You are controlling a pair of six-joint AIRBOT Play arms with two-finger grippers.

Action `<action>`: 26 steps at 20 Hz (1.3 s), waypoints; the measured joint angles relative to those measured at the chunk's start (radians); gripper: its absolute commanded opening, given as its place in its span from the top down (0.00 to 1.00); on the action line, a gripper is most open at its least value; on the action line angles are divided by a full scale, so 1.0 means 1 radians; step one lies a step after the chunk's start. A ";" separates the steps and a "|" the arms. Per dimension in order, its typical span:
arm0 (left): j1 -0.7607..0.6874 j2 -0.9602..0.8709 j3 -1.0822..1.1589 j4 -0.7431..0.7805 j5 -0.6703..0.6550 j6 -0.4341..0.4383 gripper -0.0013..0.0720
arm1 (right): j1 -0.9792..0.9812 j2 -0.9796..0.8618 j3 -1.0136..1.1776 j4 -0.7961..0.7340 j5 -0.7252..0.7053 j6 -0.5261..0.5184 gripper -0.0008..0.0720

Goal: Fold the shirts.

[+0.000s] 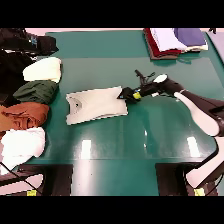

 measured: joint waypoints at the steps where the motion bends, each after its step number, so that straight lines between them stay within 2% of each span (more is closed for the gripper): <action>1: 0.000 0.000 0.000 -0.004 0.001 0.000 0.95 | 0.027 -0.031 0.032 0.014 -0.002 -0.006 0.58; 2: 0.000 0.000 0.000 -0.006 0.000 0.000 0.95 | 0.055 -0.058 0.066 0.022 -0.008 -0.015 0.83; 3: -0.001 0.000 0.000 -0.011 -0.002 0.001 0.95 | 0.082 -0.086 0.102 0.032 -0.014 -0.023 0.96; 8: -0.048 0.000 0.000 -0.024 -0.006 0.001 0.95 | 0.121 -0.121 0.234 0.021 -0.022 -0.046 0.97; 13: -0.156 0.000 0.000 0.004 -0.006 0.001 0.95 | -0.039 0.055 0.146 -0.095 -0.056 -0.047 0.97; 20: -0.222 0.000 0.000 0.012 0.004 -0.003 0.95 | -0.563 0.414 -0.094 -0.317 -0.082 -0.010 0.97; 26: -0.229 0.000 0.000 0.010 0.024 -0.038 0.95 | -1.048 0.601 -0.262 -0.368 -0.141 -0.002 0.97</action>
